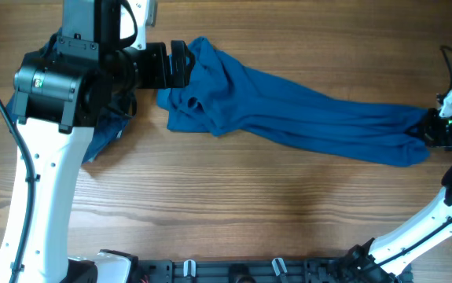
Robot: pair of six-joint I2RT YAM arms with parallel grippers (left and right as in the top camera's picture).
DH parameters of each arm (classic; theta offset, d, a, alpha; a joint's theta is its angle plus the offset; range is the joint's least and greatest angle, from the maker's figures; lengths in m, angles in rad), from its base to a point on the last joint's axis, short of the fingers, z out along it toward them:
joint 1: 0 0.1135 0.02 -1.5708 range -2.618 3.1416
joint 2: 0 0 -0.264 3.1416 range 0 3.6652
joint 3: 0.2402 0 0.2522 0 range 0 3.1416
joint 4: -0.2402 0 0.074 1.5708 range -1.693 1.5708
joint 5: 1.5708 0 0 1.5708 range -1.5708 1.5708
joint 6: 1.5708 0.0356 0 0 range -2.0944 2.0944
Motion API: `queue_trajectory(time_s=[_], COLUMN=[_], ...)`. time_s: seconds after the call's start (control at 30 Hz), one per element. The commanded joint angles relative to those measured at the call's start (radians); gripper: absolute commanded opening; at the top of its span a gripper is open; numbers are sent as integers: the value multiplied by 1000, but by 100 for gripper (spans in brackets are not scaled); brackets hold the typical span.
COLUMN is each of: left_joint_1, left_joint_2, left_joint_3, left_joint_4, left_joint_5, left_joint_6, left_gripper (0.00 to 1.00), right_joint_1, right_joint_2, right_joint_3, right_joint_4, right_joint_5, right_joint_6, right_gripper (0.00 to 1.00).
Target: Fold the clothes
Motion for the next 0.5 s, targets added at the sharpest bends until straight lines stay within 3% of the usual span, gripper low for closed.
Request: queue_trajectory(time_s=[0.0,0.27,0.47], left_joint_1=[-1,-1,-1], left_joint_2=[-2,-2,-2], left_joint_3=[13,13,13], left_joint_4=[3,3,3], left_joint_5=[-13,-13,-13], left_joint_6=[23,23,22], left_gripper=[100,100,99], right_joint_1=[-52,-1,197], right_joint_2=[-89,-317,-330], right_joint_3=[36,36,-16], right_joint_4=[29,106,66], right_joint_5=[106,76,107], right_joint_6=[114,197,277], right_gripper=[4,4,4])
